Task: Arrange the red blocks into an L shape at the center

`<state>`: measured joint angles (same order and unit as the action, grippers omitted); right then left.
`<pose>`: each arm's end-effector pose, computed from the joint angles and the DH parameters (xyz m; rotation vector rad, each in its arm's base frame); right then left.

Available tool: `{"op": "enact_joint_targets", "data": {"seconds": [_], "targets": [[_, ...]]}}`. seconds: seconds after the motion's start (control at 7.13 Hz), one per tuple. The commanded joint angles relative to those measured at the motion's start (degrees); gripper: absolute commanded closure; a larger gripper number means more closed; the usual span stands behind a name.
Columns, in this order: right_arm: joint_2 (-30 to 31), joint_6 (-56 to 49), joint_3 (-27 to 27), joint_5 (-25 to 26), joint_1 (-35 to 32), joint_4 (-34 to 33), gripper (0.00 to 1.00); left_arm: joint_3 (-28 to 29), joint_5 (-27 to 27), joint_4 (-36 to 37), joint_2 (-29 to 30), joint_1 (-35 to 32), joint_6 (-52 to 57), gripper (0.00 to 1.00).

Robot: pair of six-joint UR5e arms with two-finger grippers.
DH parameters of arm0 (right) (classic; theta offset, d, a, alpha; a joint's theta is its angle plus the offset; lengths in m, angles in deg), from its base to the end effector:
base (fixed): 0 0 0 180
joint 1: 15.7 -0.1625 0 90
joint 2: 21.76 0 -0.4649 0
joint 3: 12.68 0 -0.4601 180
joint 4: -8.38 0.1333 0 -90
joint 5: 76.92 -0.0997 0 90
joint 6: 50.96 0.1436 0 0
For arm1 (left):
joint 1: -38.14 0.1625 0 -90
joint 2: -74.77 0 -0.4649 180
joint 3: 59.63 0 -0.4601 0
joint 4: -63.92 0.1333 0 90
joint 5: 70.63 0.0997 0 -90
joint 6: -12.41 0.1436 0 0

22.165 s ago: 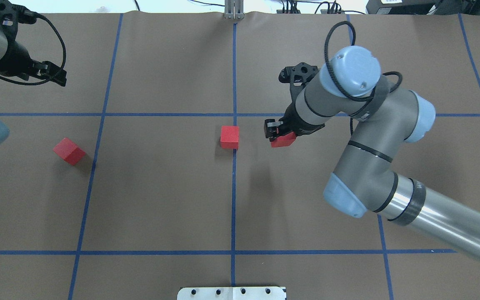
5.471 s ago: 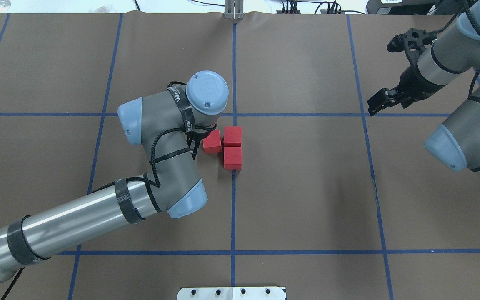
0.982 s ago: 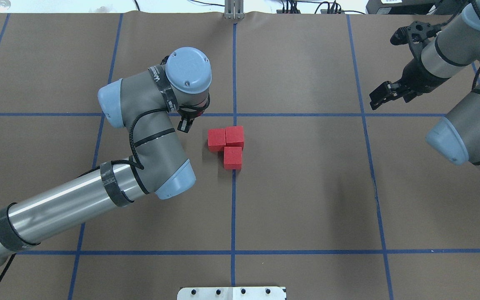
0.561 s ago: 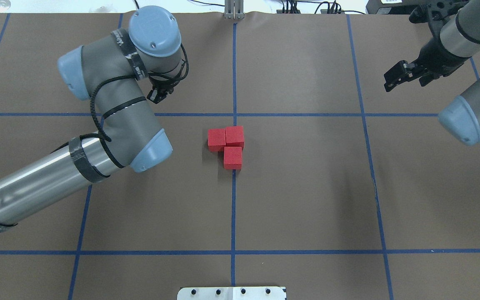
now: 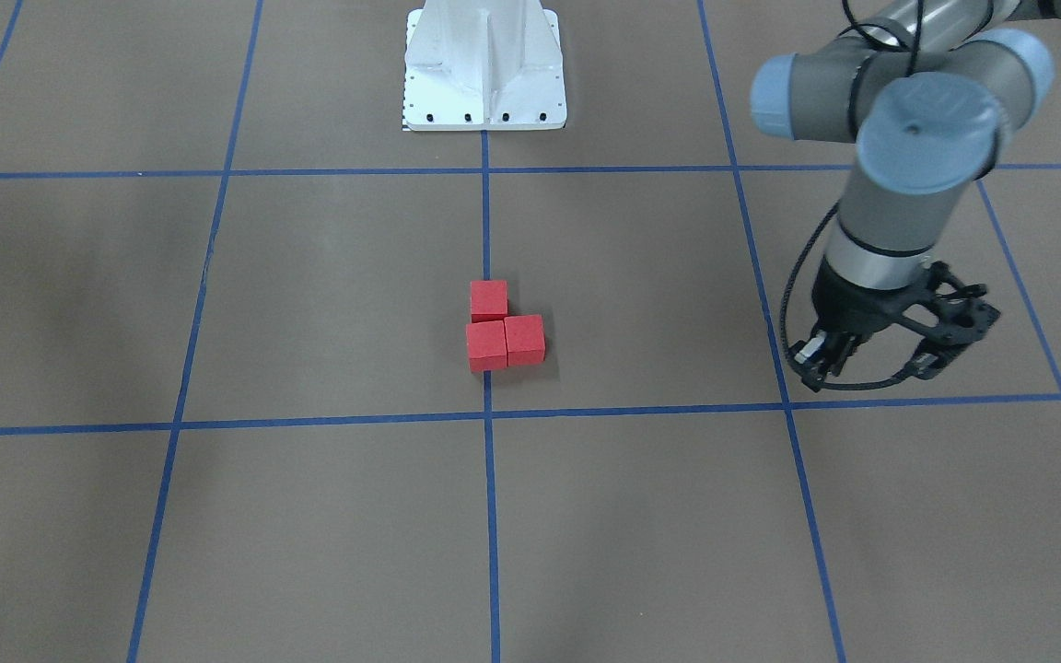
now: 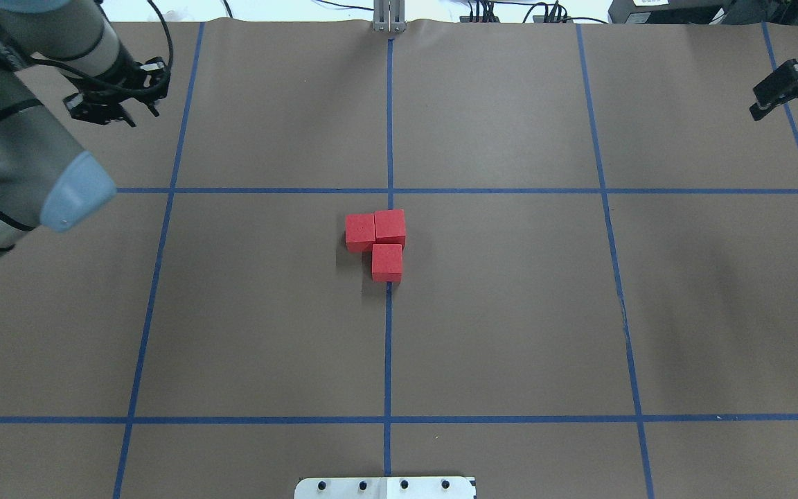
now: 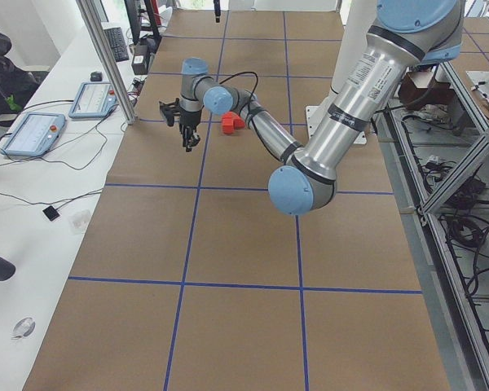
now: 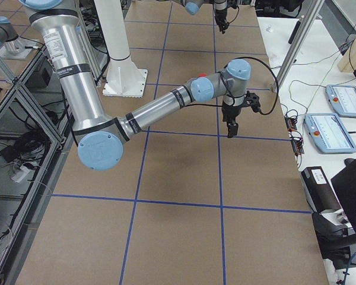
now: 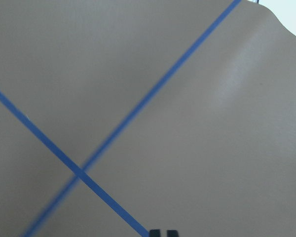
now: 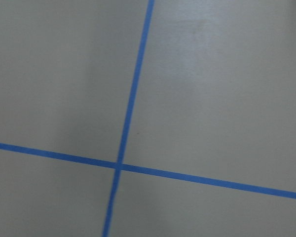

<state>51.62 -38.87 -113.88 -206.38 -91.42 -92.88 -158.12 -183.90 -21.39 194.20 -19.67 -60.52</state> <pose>-0.1238 -0.6568 0.4711 0.1142 -0.7294 -0.1360 0.3332 -0.6730 0.3404 0.0348 0.7033 -0.5642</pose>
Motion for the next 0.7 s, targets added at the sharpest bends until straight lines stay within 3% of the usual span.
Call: {"op": "enact_joint_targets", "data": {"seconds": [0.0, 0.42, 0.56], "targets": [[4.4, -10.4, 3.5, -2.6, -7.8, -0.8, 0.01, -2.1, -9.9, -0.3, -9.3, -11.8, 29.2, 0.0], [7.7, -10.4, 2.9, -2.5, -10.2, 0.4, 0.01, 3.6, -13.6, -0.4, -19.1, -29.9, 72.3, 0.0], [8.6, -10.9, 3.1, -2.3, -10.2, 2.5, 0.01, 3.9, -13.7, -0.9, -21.1, -32.5, 73.9, 0.0]]}}
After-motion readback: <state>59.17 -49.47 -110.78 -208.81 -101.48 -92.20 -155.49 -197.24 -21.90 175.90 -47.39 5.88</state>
